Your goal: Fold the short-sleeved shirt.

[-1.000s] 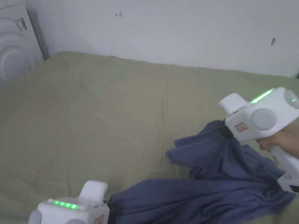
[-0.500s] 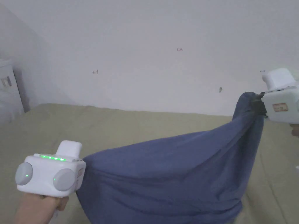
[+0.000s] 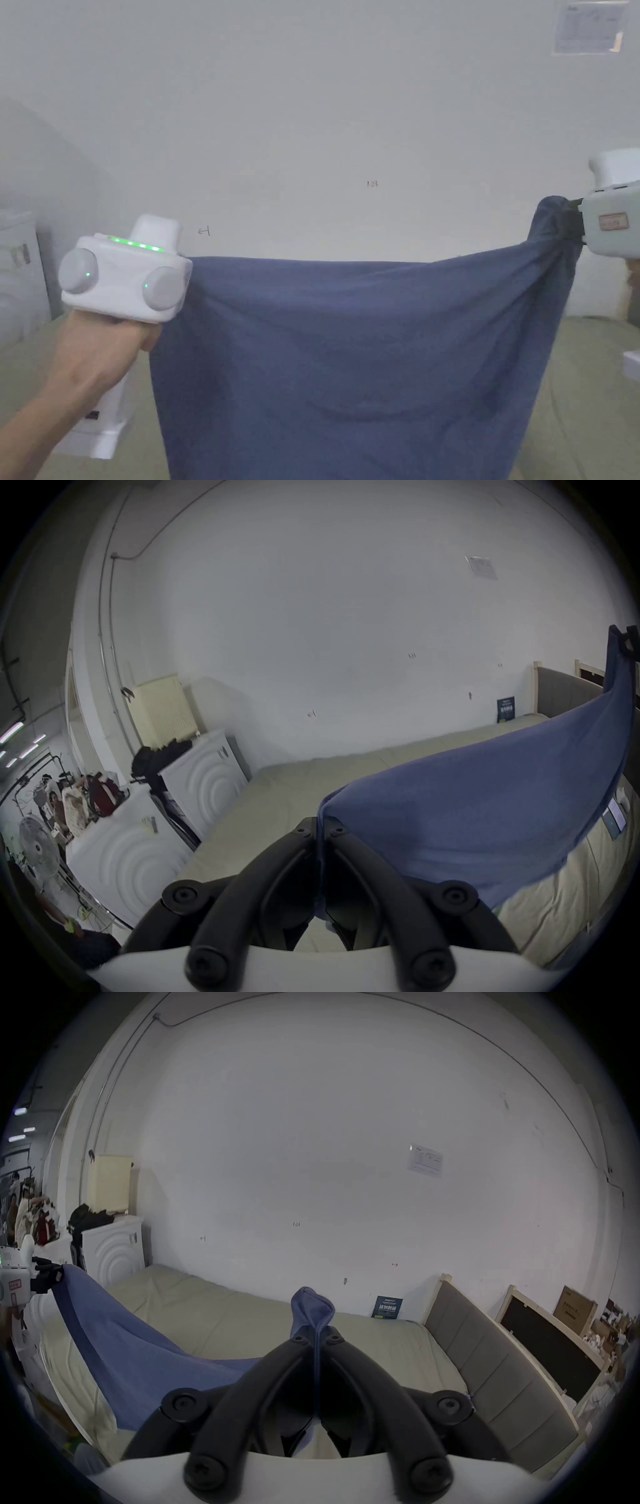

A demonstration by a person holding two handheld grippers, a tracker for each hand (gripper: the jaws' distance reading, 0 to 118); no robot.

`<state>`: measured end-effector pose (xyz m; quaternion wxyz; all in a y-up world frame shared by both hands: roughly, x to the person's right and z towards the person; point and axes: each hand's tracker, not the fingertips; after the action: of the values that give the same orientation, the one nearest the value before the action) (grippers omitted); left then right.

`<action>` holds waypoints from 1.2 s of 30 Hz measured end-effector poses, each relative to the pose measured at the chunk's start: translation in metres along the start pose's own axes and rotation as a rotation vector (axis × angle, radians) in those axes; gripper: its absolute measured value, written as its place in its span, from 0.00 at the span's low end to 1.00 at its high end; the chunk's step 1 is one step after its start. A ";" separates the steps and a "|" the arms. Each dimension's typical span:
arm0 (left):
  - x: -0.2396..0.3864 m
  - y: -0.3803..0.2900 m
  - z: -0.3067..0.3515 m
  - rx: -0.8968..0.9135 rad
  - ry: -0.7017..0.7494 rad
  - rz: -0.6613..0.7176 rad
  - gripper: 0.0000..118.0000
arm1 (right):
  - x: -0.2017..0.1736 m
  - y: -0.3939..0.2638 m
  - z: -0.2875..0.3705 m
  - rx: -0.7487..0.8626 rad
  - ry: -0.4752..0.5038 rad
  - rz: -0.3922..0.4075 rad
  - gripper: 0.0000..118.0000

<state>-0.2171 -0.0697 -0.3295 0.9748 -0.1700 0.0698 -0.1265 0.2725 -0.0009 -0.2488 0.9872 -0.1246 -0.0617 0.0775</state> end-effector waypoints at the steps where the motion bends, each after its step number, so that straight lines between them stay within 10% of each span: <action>1: -0.002 0.007 0.000 0.006 0.008 0.008 0.01 | -0.001 0.003 -0.001 0.004 0.004 -0.003 0.03; 36: 0.068 0.147 -0.193 0.055 0.128 -0.028 0.01 | 0.006 0.120 -0.226 0.024 -0.104 0.105 0.03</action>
<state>-0.1541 -0.0152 -0.5669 0.9707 -0.1357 0.1262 -0.1527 0.2936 0.0618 -0.4963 0.9787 -0.1118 -0.1054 0.1365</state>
